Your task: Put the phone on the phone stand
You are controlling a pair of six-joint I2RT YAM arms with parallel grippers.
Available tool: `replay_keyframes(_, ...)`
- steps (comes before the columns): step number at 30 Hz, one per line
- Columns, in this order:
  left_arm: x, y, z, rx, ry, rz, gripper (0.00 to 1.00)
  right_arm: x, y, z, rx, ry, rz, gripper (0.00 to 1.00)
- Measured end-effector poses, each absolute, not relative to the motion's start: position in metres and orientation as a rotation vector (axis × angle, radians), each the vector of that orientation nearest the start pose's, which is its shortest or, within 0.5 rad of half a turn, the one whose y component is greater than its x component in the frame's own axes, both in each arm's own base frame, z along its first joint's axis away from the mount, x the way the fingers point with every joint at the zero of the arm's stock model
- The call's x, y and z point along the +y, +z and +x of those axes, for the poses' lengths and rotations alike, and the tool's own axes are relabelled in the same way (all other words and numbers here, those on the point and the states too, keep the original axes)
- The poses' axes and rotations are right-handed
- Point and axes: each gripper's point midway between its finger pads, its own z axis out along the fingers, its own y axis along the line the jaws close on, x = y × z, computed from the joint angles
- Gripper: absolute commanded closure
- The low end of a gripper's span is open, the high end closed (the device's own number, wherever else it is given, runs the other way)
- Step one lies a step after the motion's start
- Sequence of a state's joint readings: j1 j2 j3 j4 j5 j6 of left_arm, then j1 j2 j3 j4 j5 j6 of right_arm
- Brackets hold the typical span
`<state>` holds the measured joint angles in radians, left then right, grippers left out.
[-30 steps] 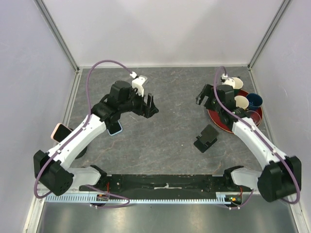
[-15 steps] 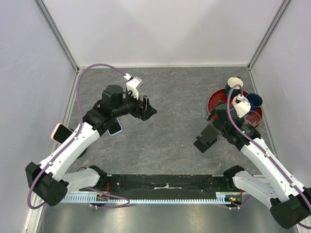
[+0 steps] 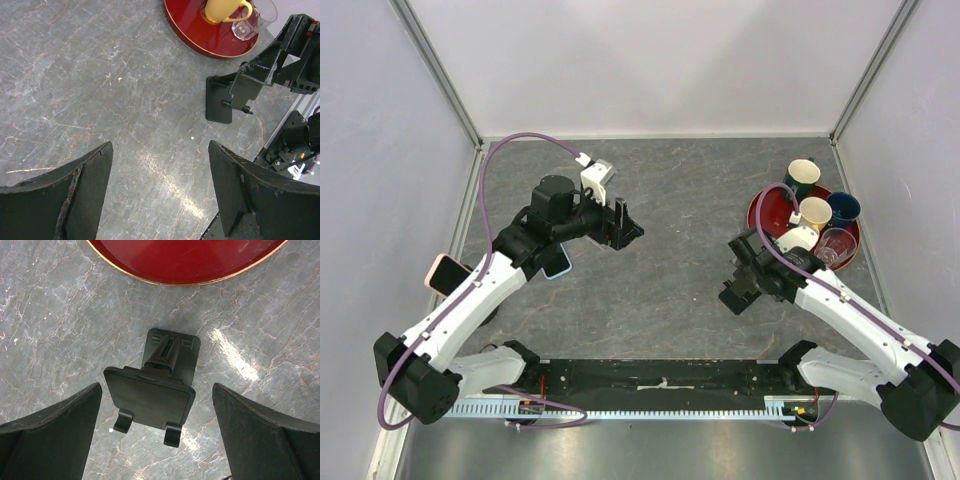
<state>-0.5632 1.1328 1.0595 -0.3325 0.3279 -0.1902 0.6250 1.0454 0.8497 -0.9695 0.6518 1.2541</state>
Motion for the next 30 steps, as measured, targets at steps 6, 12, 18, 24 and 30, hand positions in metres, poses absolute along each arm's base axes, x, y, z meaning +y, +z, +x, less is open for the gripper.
replay_keyframes(6,-0.252,0.251,0.269,1.997,-0.841,0.603,0.18,0.072,0.126,0.225,2.209,-0.079,0.93,0.02)
replay_keyframes(12,-0.254,0.249,0.269,2.005,-0.853,0.603,0.18,0.073,0.122,0.226,2.2,-0.081,0.942,0.02)
replay_keyframes(18,-0.254,0.249,0.269,2.005,-0.853,0.603,0.18,0.075,0.115,0.229,2.198,-0.087,0.942,0.14)
replay_keyframes(24,-0.255,0.244,0.271,2.019,-0.851,0.603,0.19,0.085,0.107,0.231,2.209,-0.081,0.916,0.52)
replay_keyframes(30,-0.254,0.243,0.273,2.023,-0.835,0.593,0.19,0.116,0.12,0.243,2.196,0.028,0.764,0.96)
